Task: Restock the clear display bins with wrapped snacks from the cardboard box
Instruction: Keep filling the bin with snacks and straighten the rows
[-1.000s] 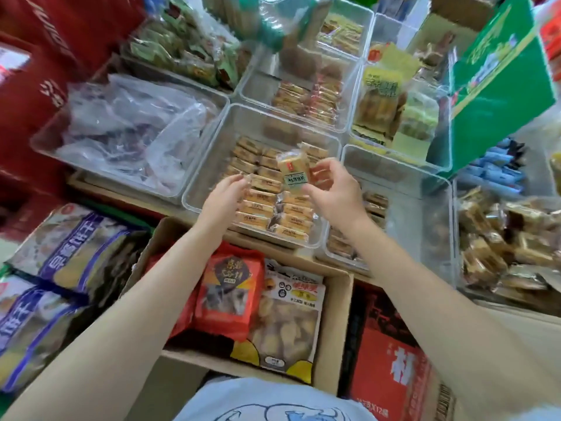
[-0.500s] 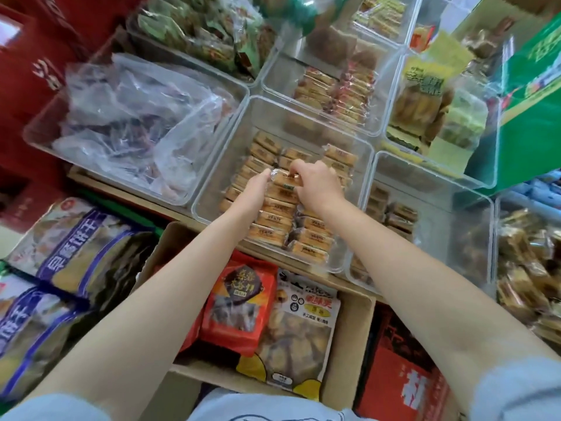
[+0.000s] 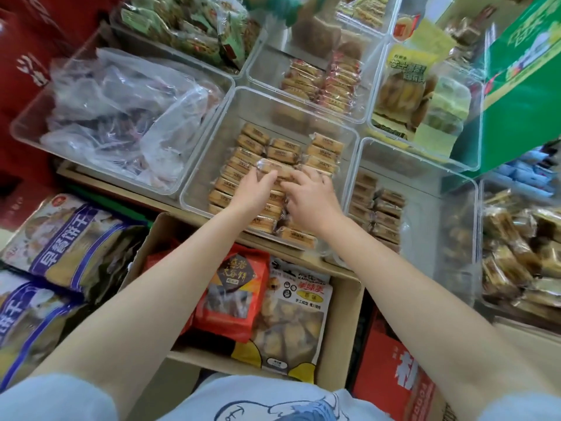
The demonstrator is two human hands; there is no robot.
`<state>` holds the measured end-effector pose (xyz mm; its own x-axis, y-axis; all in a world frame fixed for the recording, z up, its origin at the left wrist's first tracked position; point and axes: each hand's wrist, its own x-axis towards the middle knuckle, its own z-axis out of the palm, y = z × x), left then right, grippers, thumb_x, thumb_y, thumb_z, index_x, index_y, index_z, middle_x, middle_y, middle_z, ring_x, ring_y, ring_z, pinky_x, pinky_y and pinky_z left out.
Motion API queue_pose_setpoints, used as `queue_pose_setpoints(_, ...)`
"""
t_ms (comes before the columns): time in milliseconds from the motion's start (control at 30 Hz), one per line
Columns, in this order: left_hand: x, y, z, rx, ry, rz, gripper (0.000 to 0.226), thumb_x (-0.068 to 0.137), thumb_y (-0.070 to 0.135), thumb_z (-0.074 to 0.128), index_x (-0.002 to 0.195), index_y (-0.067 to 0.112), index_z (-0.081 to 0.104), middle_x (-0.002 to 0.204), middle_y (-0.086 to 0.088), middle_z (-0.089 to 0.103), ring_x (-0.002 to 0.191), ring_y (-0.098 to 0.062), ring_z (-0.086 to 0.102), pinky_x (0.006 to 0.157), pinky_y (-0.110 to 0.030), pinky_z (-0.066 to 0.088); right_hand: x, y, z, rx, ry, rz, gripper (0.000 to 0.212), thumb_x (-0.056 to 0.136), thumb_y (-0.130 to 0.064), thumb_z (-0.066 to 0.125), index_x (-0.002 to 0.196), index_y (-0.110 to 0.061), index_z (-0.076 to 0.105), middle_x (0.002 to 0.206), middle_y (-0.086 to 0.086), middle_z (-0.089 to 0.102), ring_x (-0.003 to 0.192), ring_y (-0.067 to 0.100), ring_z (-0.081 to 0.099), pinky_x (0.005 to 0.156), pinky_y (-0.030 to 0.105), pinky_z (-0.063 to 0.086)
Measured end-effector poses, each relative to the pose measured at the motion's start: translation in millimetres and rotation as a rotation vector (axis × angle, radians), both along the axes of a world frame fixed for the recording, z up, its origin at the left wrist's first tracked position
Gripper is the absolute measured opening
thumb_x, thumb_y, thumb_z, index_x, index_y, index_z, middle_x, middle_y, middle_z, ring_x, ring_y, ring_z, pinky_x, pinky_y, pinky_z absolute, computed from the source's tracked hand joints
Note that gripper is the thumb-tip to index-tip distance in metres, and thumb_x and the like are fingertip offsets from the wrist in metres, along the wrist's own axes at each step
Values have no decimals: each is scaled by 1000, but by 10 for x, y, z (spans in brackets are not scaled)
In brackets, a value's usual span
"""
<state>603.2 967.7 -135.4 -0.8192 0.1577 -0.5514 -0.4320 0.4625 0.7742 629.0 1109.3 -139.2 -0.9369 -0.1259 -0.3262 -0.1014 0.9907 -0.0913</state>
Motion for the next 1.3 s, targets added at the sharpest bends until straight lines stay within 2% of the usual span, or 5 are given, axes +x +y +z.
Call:
queue_pose_setpoints(133,396,72,173,-256,335,-196,64,99,40,51,155,14,34,164,-9,25,153,-23,17,124,-48,19,530,232,286,-279,69,-66,37,101,-22,45,134,-20,61,133,2,59,125,22,48,106,44,39)
queue_pose_setpoints(267,1052,337,430,-88,434,-322,35,99,27,55,131,14,60,131,-3,59,120,-16,55,105,-46,46,1374,663,582,-481,20,-197,27,101,-21,50,117,-17,71,103,-5,71,93,14,63,83,37,53)
queue_pose_setpoints(633,3306,2050,961,72,615,-926,26,98,24,58,123,25,65,113,13,58,105,-9,58,90,-29,45,4133,2457,1666,-474,418,-706,17,98,-18,59,102,-18,75,76,-17,64,71,4,61,68,19,47)
queue_pose_setpoints(900,4534,3151,1062,13,953,-1086,31,101,35,50,129,27,62,138,4,59,134,-20,48,116,-41,30,5495,3748,1235,-257,-10,-860,19,98,-28,56,107,-22,72,99,-11,63,98,13,61,88,33,51)
queue_pose_setpoints(1300,4645,3462,1024,-303,976,-1036,33,96,36,59,123,19,69,123,-2,68,120,-26,58,101,-45,44,5891,4561,251,188,-639,-725,70,93,-17,61,156,-17,29,154,14,35,138,37,40,108,46,43)
